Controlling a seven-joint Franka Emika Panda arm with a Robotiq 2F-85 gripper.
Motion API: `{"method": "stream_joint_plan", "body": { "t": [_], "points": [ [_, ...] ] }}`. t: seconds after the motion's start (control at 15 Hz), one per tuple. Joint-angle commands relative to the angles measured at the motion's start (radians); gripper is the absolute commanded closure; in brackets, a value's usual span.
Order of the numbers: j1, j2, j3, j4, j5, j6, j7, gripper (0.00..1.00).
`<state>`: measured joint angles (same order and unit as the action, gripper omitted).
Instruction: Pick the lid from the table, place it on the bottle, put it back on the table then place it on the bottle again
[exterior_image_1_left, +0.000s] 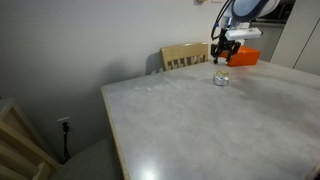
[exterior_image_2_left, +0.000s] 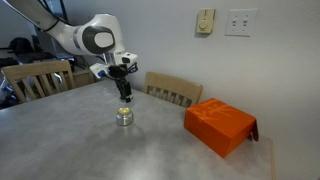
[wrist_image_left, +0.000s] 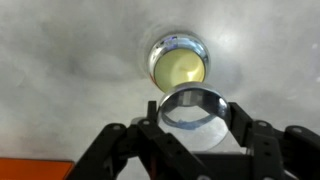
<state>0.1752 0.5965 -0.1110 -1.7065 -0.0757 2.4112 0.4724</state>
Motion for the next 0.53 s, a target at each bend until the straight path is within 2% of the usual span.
{"method": "stream_joint_plan", "body": {
  "t": [0.0,0.47],
  "points": [
    [0.031,-0.051,0.002,-0.001,-0.045,-0.009,0.000,0.56],
    [0.080,0.006,0.081,0.124,-0.039,0.019,-0.033,0.56]
  ]
}}
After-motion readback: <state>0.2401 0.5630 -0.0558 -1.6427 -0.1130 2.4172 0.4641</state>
